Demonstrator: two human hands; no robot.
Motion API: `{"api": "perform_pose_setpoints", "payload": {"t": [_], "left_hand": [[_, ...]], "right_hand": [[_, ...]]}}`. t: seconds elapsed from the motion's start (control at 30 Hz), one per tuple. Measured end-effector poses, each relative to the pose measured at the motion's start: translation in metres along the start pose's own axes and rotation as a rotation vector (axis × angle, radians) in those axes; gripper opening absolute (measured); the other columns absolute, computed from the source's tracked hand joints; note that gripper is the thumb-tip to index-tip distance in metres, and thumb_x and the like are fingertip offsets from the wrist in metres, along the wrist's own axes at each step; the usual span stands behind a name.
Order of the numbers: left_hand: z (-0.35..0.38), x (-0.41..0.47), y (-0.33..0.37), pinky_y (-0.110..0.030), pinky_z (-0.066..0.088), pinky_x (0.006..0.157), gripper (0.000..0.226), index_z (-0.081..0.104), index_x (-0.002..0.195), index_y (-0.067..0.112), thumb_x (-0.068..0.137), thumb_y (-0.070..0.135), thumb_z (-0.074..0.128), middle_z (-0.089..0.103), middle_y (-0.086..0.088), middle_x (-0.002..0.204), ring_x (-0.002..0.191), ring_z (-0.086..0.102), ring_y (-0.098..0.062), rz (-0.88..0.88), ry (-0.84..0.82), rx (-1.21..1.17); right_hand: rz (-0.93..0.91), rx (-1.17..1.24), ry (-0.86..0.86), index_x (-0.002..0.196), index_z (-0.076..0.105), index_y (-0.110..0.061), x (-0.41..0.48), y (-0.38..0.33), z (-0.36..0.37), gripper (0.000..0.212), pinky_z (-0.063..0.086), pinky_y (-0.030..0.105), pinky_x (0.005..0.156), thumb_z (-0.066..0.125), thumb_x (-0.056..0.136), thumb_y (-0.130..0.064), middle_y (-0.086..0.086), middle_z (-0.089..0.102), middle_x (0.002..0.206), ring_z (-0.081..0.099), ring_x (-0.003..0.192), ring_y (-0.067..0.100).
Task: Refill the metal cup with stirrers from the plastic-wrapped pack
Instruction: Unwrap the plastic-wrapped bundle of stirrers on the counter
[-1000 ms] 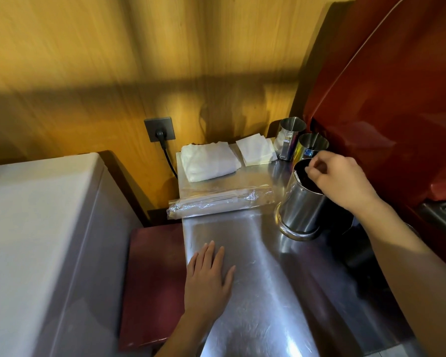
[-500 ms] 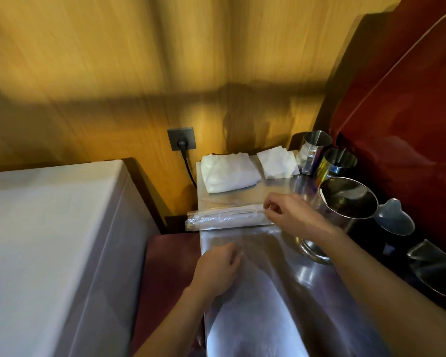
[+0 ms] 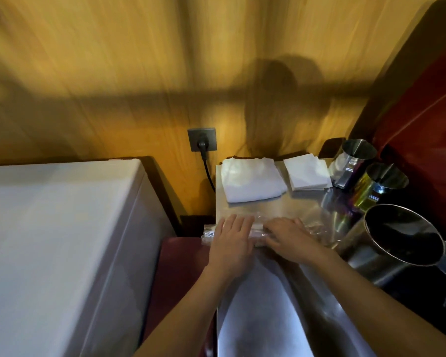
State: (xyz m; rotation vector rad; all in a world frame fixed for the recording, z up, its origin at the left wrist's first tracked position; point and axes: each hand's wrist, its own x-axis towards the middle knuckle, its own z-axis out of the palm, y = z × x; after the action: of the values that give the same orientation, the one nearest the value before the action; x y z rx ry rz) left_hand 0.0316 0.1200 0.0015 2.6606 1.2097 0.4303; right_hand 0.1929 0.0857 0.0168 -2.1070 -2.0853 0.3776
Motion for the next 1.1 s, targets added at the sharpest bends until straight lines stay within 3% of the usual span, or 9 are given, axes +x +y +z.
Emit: {"api": "perform_pose_setpoints", "payload": {"t": [0.1, 0.2, 0.53, 0.63, 0.7, 0.8, 0.93, 1.03, 1.1], "left_hand": [[0.002, -0.001, -0.001, -0.038, 0.031, 0.101, 0.031, 0.055, 0.111, 0.015, 0.091, 0.033, 0.042, 0.062, -0.009, 0.113, 0.109, 0.052, -0.029, -0.011, -0.039, 0.059], [0.003, -0.002, 0.002, -0.038, 0.038, 0.092, 0.023, 0.058, 0.100, 0.011, 0.087, 0.028, 0.051, 0.062, -0.010, 0.104, 0.100, 0.053, -0.028, -0.002, -0.024, 0.017], [0.002, -0.013, 0.012, -0.036, 0.044, 0.080, 0.017, 0.054, 0.090, 0.003, 0.076, 0.009, 0.063, 0.062, -0.015, 0.086, 0.083, 0.058, -0.035, 0.035, -0.025, -0.042], [-0.001, -0.015, 0.012, -0.038, 0.040, 0.082, 0.022, 0.055, 0.098, 0.004, 0.078, 0.011, 0.059, 0.063, -0.014, 0.090, 0.088, 0.057, -0.035, 0.036, -0.047, -0.065], [0.000, -0.018, 0.012, -0.038, 0.040, 0.084, 0.035, 0.056, 0.108, 0.006, 0.074, 0.010, 0.060, 0.064, -0.012, 0.095, 0.091, 0.058, -0.034, 0.029, -0.034, -0.064], [0.000, -0.022, 0.013, -0.036, 0.036, 0.089, 0.045, 0.054, 0.119, 0.011, 0.076, 0.020, 0.058, 0.060, -0.012, 0.104, 0.099, 0.053, -0.031, 0.028, -0.033, -0.055], [-0.001, -0.025, 0.014, -0.037, 0.035, 0.088, 0.041, 0.063, 0.101, 0.014, 0.077, 0.047, 0.054, 0.056, -0.010, 0.101, 0.097, 0.049, -0.027, -0.028, 0.013, -0.109], [-0.002, -0.024, 0.017, -0.037, 0.036, 0.094, 0.029, 0.059, 0.095, 0.013, 0.084, 0.039, 0.055, 0.057, -0.009, 0.109, 0.106, 0.047, -0.025, -0.029, 0.030, -0.151], [-0.004, -0.025, 0.019, -0.042, 0.042, 0.090, 0.024, 0.056, 0.102, 0.010, 0.086, 0.028, 0.055, 0.061, -0.011, 0.103, 0.099, 0.053, -0.029, -0.017, 0.043, -0.180]], "right_hand": [[-0.014, 0.077, 0.040, 0.089, 0.059, -0.015, 0.008, 0.004, -0.001, 0.022, 0.040, 0.037, 0.075, 0.045, 0.090, -0.033, 0.012, 0.067, 0.097, 0.059, 0.092, 0.032], [0.053, 0.101, 0.028, 0.089, 0.056, -0.013, 0.018, 0.007, 0.001, 0.022, 0.038, 0.033, 0.066, 0.047, 0.090, -0.033, 0.014, 0.067, 0.096, 0.060, 0.087, 0.034], [0.149, 0.097, -0.089, 0.104, 0.051, -0.018, 0.041, 0.008, 0.016, 0.032, 0.030, 0.036, 0.088, 0.062, 0.079, -0.034, 0.005, 0.056, 0.112, 0.047, 0.110, 0.026], [0.148, 0.076, -0.177, 0.080, 0.051, -0.022, 0.042, 0.007, 0.016, 0.015, 0.026, 0.035, 0.080, 0.061, 0.080, -0.033, 0.005, 0.064, 0.099, 0.053, 0.102, 0.028], [0.121, 0.033, -0.201, 0.066, 0.049, -0.022, 0.041, 0.003, 0.015, 0.020, 0.028, 0.035, 0.080, 0.058, 0.082, -0.030, 0.007, 0.065, 0.098, 0.054, 0.101, 0.029], [0.100, 0.014, -0.133, 0.085, 0.057, -0.014, 0.038, -0.001, 0.014, 0.014, 0.032, 0.037, 0.085, 0.052, 0.088, -0.027, 0.011, 0.061, 0.108, 0.051, 0.106, 0.031], [0.092, 0.141, -0.149, 0.084, 0.041, -0.018, 0.031, -0.004, 0.006, 0.008, 0.033, 0.034, 0.070, 0.044, 0.091, -0.021, 0.016, 0.064, 0.102, 0.056, 0.093, 0.036], [0.107, 0.223, -0.139, 0.082, 0.035, -0.018, 0.030, -0.003, 0.000, 0.013, 0.037, 0.036, 0.065, 0.044, 0.090, -0.018, 0.016, 0.062, 0.094, 0.056, 0.082, 0.035], [0.121, 0.302, -0.133, 0.084, 0.040, -0.014, 0.029, -0.004, -0.005, 0.011, 0.040, 0.038, 0.067, 0.044, 0.092, -0.022, 0.016, 0.061, 0.092, 0.055, 0.080, 0.033]]}}
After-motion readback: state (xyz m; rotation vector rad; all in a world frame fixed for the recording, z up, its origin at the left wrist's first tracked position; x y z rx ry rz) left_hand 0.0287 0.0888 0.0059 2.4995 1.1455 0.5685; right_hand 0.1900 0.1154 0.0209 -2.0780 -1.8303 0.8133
